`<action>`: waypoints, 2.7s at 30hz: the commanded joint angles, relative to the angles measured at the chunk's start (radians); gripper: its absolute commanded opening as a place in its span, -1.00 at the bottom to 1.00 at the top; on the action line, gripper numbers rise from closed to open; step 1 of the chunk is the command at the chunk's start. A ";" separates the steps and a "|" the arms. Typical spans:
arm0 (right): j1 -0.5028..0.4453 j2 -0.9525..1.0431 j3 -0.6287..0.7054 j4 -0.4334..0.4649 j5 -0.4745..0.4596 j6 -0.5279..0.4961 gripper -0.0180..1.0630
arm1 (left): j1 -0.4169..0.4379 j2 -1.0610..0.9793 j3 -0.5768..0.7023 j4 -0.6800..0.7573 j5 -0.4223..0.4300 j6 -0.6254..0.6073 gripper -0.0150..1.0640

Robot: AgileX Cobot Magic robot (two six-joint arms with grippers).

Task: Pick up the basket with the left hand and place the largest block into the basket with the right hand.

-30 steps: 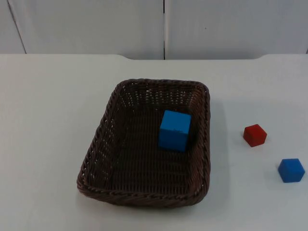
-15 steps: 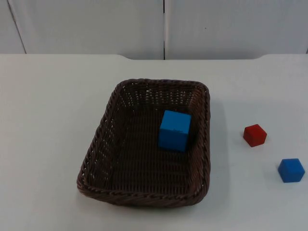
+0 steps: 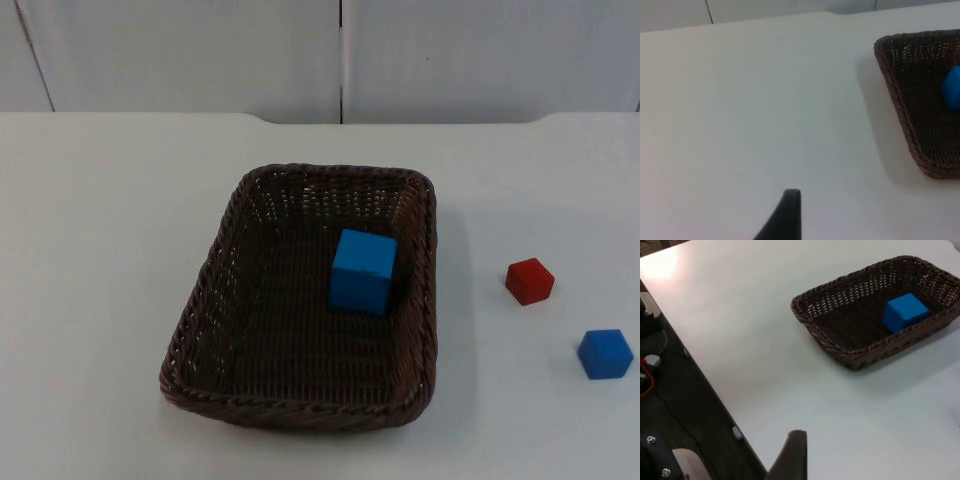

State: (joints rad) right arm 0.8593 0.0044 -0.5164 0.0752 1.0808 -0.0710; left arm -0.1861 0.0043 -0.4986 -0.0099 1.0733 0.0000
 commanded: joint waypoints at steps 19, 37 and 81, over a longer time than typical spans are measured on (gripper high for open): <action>0.000 -0.004 0.000 -0.007 -0.002 0.003 0.59 | 0.001 -0.004 0.004 -0.001 0.001 -0.007 0.76; 0.000 -0.004 0.000 -0.007 -0.002 0.003 0.99 | 0.001 -0.004 0.004 -0.001 0.001 0.000 0.97; 0.000 -0.004 0.000 0.005 -0.002 0.003 0.99 | 0.050 -0.004 0.004 -0.001 0.001 -0.007 0.97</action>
State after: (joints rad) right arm 0.8593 0.0044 -0.5164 0.0772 1.0808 -0.0673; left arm -0.1391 0.0043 -0.4986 -0.0099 1.0741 0.0000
